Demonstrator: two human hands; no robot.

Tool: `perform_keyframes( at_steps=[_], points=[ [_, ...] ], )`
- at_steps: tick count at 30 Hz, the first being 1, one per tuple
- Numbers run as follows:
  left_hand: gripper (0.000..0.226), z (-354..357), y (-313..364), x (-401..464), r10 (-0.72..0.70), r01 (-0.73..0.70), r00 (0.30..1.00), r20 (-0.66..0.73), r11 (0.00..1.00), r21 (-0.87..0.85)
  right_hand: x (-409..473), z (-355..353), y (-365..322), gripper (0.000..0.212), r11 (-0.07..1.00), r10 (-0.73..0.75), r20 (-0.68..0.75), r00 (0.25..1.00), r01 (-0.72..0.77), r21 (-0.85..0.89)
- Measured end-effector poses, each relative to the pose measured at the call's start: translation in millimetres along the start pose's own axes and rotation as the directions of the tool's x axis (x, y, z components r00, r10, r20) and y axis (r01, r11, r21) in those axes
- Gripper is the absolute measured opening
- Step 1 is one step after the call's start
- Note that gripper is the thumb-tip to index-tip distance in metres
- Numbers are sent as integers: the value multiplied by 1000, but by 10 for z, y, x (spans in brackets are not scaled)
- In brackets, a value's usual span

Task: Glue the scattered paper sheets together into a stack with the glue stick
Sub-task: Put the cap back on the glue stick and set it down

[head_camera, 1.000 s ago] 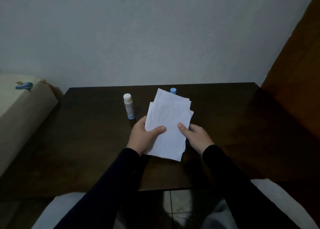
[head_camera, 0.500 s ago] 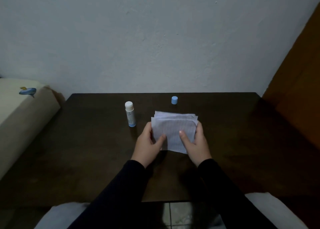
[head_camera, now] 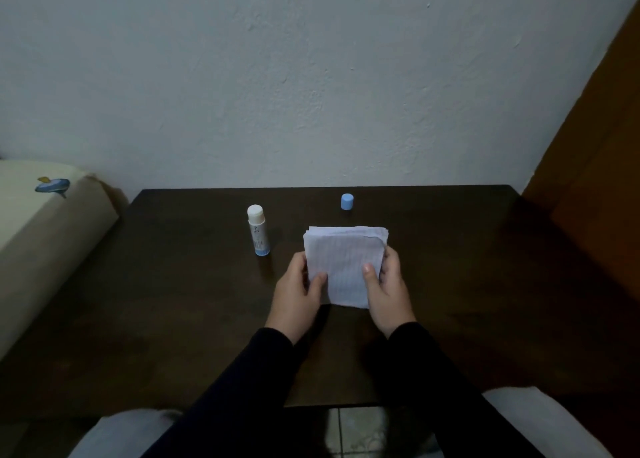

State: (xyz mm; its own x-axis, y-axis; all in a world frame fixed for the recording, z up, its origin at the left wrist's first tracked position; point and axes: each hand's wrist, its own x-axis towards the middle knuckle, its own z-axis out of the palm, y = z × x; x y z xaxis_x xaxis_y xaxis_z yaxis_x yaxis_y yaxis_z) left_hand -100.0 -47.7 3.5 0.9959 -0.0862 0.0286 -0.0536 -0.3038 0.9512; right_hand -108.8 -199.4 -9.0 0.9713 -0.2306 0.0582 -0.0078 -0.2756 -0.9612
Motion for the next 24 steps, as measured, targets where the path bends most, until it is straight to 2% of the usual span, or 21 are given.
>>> perform_keyframes(
  at_steps=[4, 8, 11, 15, 19, 24],
  points=[
    [34, -11, 31, 35, 27, -28, 999, -31, 999, -39, 46, -41, -49, 29, 1000, -11, -28, 1000, 12, 25],
    [42, 23, -38, 39, -57, 56, 998, 11, 996, 74, 44, -22, 1, 40, 989, 99, 41, 994, -94, -113],
    [35, 54, -48, 26, -43, 45, 999, -31, 997, 66, 20, -3, 18, 43, 989, 65, 26, 998, -61, -131],
    [34, 41, -35, 65, -9, 10, 999, -41, 999, 40, 65, -41, 0, 40, 994, 31, -1, 1000, -31, -102],
    [26, 67, -126, 71, -65, 66, 998, -12, 994, 88, 69, -21, 58, 36, 977, 148, 34, 988, -140, -163],
    [30, 14, -110, 161, -119, 123, 992, -46, 987, 100, 123, -40, 38, 22, 976, 123, -23, 992, -125, -176]
  ],
)
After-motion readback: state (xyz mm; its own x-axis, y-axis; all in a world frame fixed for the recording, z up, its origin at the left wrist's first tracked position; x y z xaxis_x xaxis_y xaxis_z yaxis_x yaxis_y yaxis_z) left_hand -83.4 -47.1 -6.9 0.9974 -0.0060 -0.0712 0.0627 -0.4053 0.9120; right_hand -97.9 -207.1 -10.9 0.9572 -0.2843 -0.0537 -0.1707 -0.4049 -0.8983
